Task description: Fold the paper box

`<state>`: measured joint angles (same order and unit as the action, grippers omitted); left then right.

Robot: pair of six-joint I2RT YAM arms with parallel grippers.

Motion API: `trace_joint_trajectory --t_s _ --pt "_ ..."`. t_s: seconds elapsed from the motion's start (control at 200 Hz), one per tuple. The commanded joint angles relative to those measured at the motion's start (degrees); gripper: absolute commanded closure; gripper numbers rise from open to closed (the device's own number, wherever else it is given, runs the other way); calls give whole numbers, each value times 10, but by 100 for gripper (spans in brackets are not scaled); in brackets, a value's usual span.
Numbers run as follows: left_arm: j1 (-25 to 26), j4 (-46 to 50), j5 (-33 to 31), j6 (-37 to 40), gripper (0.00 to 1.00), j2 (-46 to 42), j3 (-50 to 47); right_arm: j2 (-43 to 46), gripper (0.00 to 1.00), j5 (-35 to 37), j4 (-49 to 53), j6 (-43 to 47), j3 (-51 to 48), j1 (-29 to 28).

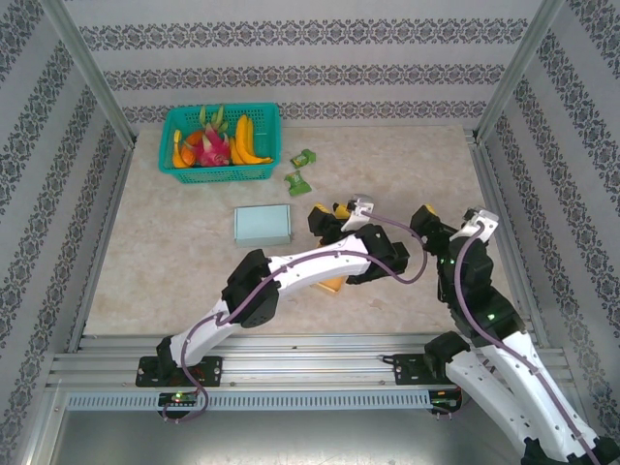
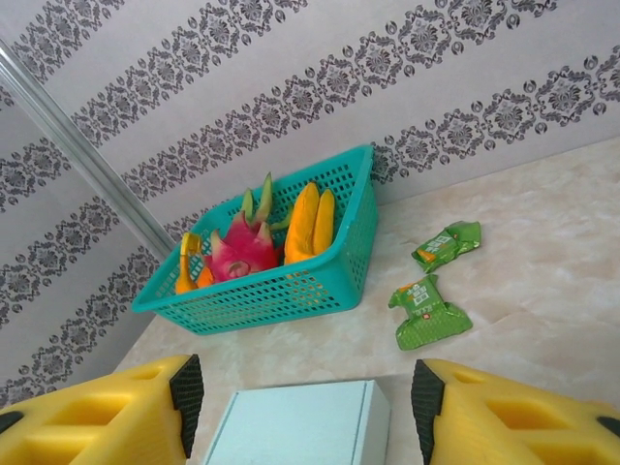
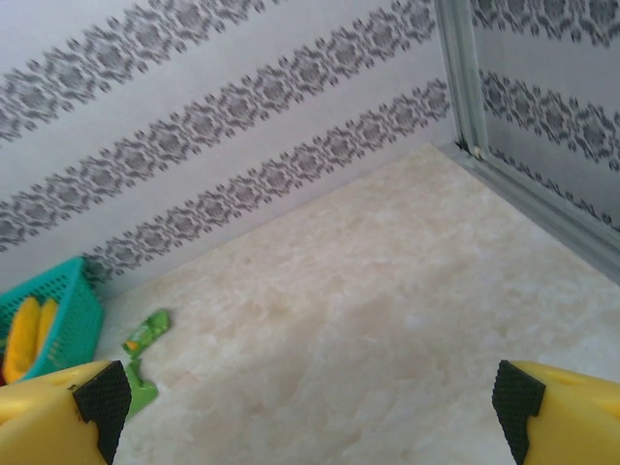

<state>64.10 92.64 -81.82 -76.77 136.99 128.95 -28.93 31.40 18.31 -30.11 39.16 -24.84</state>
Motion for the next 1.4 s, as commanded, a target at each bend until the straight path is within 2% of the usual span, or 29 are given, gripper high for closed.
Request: trace_joint_trajectory --t_s 0.0,0.085,0.225,0.5,0.545,0.609,0.634,0.664,0.689,0.709,0.734,0.764,0.789,0.879,1.069,1.234,1.399 --pt "-16 97 -8 17 37 -34 -11 15 2 -29 40 59 41 3" --pt "-18 97 -7 32 35 -50 -23 24 2 -23 49 81 43 3" --pt "-20 95 -11 43 33 -79 -48 42 2 27 55 97 37 9" --pt "-34 99 -8 50 32 -115 -90 63 2 29 85 104 45 22" --pt "-36 95 -4 52 30 -129 -98 63 2 24 92 102 42 22" --pt "-39 41 9 106 26 -156 -117 65 2 6 97 95 31 21" --pt "-38 -7 19 159 24 -174 -133 66 2 -5 95 96 25 22" --pt "-40 -101 47 250 24 -201 -165 67 2 -19 92 96 17 21" --pt "-46 -215 88 342 24 -230 -205 68 2 -28 89 93 10 22" --pt "-52 -316 142 439 25 -268 -252 68 2 -34 87 90 4 22" --pt "-66 -430 238 519 30 -316 -315 67 2 -38 86 86 -3 22" --pt "-90 -519 347 548 39 -372 -382 66 2 -45 85 83 -10 22" --pt "-106 -546 395 544 43 -404 -415 65 2 -50 83 81 -16 22" --pt "-126 -541 409 539 39 -461 -444 64 2 -76 75 79 -38 22" --pt "-152 -551 612 546 34 -490 -461 63 2 -170 39 79 -77 22" --pt "-163 -551 741 534 31 -463 -440 67 2 -235 16 75 -107 21" --pt "-165 -513 780 537 31 -403 -385 69 2 -248 4 72 -119 21"
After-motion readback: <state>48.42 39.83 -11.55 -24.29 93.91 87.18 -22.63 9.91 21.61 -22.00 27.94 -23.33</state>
